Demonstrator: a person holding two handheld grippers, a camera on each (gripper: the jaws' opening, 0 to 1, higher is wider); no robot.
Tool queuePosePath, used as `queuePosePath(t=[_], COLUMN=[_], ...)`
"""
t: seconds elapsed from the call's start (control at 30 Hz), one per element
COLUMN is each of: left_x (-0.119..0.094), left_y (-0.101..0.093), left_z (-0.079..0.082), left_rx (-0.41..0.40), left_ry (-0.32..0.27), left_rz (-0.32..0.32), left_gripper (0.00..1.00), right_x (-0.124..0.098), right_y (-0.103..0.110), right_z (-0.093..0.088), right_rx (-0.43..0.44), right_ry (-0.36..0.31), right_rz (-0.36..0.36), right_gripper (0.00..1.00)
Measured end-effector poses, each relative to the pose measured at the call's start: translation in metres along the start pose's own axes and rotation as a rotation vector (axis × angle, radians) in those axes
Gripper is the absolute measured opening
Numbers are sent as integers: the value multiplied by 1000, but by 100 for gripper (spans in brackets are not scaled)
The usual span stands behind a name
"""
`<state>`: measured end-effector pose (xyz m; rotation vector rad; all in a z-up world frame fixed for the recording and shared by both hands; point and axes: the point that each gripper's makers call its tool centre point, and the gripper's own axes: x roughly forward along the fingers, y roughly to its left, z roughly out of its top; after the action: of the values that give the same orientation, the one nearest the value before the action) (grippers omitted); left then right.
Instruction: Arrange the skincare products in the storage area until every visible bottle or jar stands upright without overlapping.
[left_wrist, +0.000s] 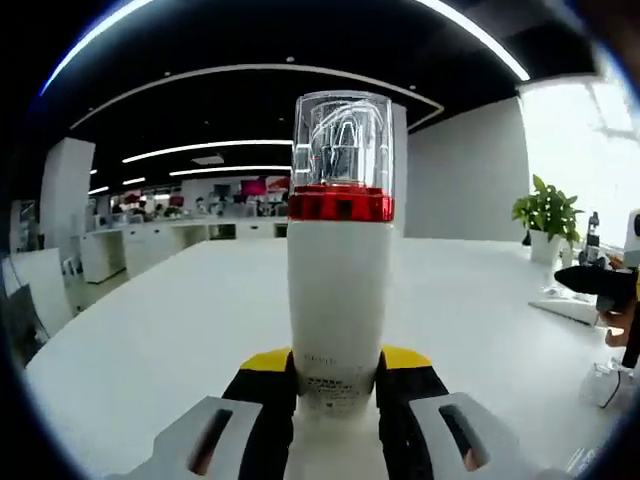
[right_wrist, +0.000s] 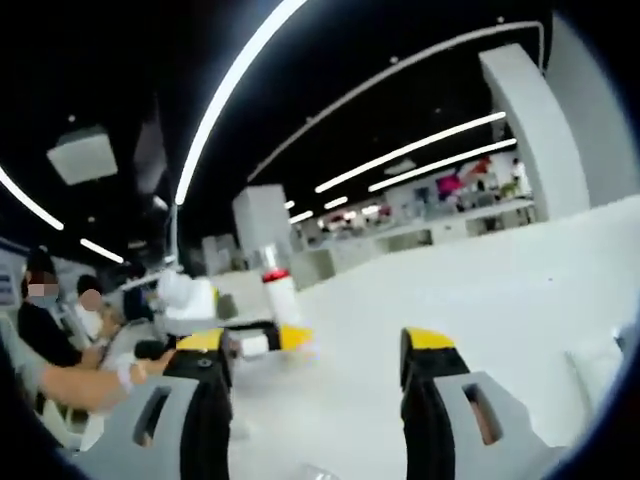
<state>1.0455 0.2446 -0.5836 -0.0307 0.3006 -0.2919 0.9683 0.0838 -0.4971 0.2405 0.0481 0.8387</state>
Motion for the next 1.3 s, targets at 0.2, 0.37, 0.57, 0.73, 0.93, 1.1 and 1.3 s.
queuePosePath(t=[0.2,0.37,0.57,0.73,0.93,1.1,1.3], left_x=[-22,-24,-29,-35,-35,-36,-40], left_y=[5,8,7,6,6,2,1], left_z=[7,4,4,6,5,5,9], left_rx=[-14,-22,-34,-18,-54,-9,-1], left_ry=[-49,-32,-2,5,4,3,27], left_rz=[-37,-37,-37,-15,-33,-18,-28], left_gripper=[29,28,26,25,25,24,22], right_x=[-2,-2,-4,-3,-2,-4,-4], right_y=[3,-2,-4,-5,-6,-10,-15], right_z=[5,5,9,8,6,8,10], right_rx=[22,30,47,49,53,55,68], right_ry=[-25,-28,-45,-43,-34,-41,-48], right_rz=[8,-4,-10,-12,-16,-39,-47], right_gripper=[66,65,65,65,65,66,66])
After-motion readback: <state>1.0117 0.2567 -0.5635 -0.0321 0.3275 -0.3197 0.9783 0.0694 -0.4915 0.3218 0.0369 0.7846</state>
